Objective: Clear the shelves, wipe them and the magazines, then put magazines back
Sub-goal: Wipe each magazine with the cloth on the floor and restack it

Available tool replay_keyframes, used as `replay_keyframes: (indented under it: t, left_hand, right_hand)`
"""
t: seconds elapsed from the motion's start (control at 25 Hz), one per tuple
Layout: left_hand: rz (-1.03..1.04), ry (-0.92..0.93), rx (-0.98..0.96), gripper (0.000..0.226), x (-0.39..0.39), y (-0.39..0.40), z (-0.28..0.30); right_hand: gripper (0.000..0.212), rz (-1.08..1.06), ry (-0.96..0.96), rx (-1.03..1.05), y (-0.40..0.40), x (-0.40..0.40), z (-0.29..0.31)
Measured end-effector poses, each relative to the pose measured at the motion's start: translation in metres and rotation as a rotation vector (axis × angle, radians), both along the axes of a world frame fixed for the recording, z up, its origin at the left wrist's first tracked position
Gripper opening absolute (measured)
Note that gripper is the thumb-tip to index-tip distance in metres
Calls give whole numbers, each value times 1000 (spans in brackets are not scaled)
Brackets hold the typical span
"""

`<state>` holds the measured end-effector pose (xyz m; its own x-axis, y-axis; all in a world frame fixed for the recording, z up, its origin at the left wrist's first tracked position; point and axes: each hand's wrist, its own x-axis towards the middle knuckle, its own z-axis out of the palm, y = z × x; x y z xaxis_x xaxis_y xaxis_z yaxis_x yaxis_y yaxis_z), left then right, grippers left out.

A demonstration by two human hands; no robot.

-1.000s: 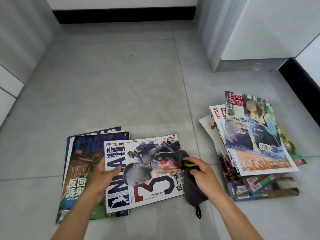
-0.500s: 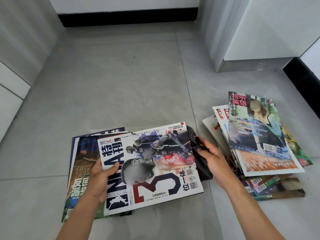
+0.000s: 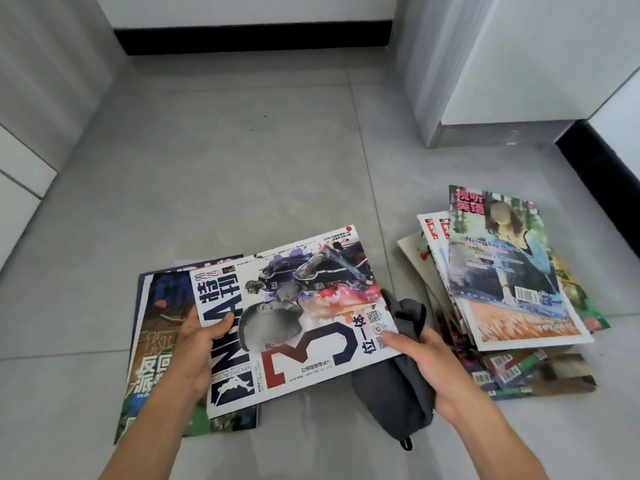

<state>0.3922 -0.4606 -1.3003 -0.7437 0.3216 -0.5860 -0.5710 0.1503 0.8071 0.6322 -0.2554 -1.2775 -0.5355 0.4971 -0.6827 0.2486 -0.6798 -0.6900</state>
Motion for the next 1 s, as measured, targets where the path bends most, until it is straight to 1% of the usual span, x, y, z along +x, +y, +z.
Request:
replay_keyframes:
  t: [0.04,0.12,0.2,0.24,0.28,0.36,0.44,0.52,0.6,0.72,0.76,0.8,0.88,0.92,0.96,1.0]
  left_hand:
    - [-18,-7,-16,41,0,1,0]
    - [-55,-36,-19,37,-2,1,0]
    - [-99,-97,51,28,3,9,5]
    - [-115,-141,103,27,8,15,8]
    - [-123,-184,162,33,11,21,11]
    - [-173,-205,241,49,15,28,14]
    - [-191,-201,257,54,18,32,16]
    - [-201,-213,254,54,20,33,17]
    - [-234,-205,213,52,25,35,16]
    - [-295,-181,156,47,35,38,14]
    - [-307,-179,138,45,37,39,12]
    - [-316,-181,125,41,39,40,10]
    - [-327,-169,97,35,42,42,8]
    - [-326,-158,84,33,42,42,7]
    - [-324,-153,63,31,43,42,5]
    - [-323,-147,34,28,43,42,5]
  right_hand:
    - [30,5,-46,-4,0,-1,4]
    - [28,-54,-47,-42,0,-2,8]
    - [31,-178,0,-65,5,3,12]
    - [33,-243,31,-72,9,7,15]
    - [34,-302,68,-76,14,10,18]
    - [31,-442,171,-100,25,18,24]
    - [31,-597,264,-90,40,26,29]
    - [31,-702,310,-31,56,34,26]
    - [34,-739,288,-25,70,41,22]
    - [36,-748,128,-98,79,46,12]
    - [35,-773,68,-101,79,48,4]
    - [38,-792,35,-95,77,50,-4]
    - [62,-845,31,-90,75,55,-23]
    - [70,-853,51,-97,75,56,-28]
    - [71,-853,63,-111,71,56,-30]
    - [63,-842,72,-136,62,54,-21]
